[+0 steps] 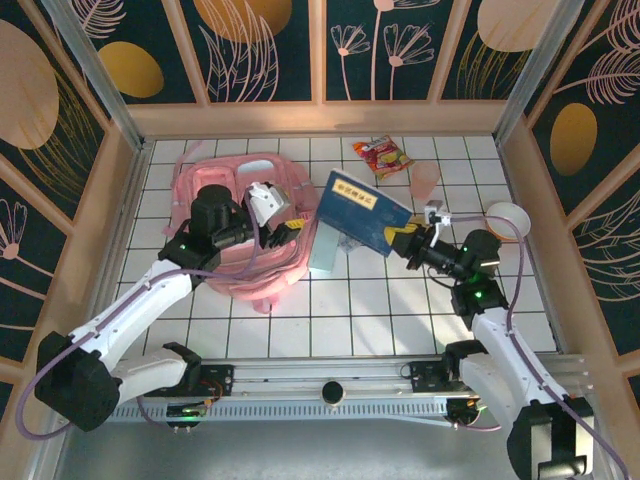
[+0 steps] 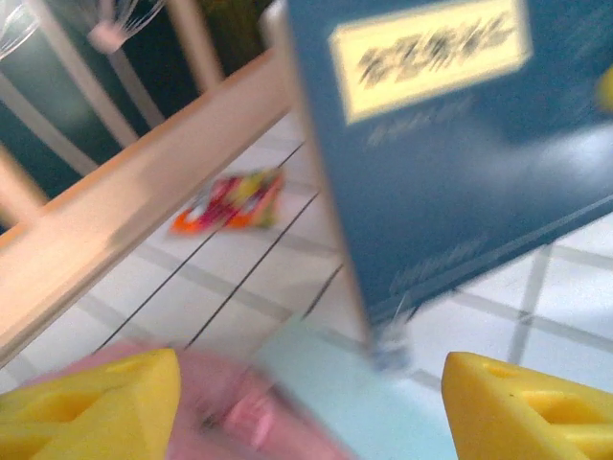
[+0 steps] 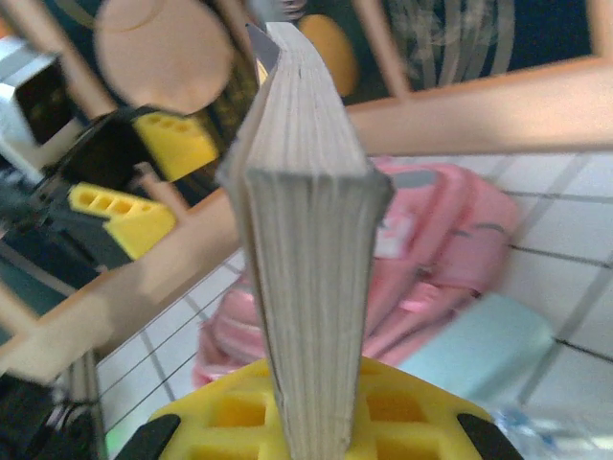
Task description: Pack books, pencil case, and school supplies into a backpack
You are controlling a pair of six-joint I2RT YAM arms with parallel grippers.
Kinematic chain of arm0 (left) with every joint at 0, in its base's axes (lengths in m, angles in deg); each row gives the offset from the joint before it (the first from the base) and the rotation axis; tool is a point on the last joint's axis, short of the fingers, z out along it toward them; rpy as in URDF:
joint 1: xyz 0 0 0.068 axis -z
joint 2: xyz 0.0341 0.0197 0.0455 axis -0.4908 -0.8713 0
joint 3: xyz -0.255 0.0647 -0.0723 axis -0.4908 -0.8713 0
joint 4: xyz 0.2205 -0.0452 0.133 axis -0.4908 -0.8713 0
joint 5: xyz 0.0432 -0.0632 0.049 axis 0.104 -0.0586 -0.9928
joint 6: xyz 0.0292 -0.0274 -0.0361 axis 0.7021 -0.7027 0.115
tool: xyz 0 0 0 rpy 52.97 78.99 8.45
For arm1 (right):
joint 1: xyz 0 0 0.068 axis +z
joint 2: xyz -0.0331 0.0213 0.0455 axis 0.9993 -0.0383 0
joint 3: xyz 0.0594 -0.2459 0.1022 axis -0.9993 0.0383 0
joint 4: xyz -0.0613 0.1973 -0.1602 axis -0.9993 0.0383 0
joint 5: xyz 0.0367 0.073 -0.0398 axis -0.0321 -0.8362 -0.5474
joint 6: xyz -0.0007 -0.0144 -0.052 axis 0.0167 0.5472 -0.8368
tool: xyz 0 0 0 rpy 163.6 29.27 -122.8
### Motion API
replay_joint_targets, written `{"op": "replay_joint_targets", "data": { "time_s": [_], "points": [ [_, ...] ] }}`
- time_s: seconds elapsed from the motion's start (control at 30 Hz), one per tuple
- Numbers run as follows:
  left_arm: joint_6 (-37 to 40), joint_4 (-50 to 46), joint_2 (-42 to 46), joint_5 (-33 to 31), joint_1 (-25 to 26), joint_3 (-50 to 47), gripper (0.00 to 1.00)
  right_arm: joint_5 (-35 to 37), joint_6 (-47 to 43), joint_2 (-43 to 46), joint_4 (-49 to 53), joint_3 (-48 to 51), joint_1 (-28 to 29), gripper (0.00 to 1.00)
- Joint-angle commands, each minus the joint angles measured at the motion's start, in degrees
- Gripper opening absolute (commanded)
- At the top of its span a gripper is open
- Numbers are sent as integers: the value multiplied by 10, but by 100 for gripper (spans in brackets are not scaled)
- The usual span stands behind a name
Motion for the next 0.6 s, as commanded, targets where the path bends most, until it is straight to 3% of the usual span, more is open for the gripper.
{"op": "replay_joint_targets", "data": {
  "time_s": [0.0, 0.2, 0.4, 0.57],
  "points": [
    [112, -124, -19, -187, 0, 10, 74, 67, 64, 7, 51, -23, -19, 0],
    [154, -181, -99, -292, -1, 5, 81, 59, 77, 0, 69, -28, -19, 0],
    [128, -135, -153, -296, -1, -5, 83, 44, 76, 0, 63, -25, -19, 0],
    [135, -175, -161, -229, -1, 10, 85, 36, 75, 1, 63, -23, -18, 0]
  ]
}}
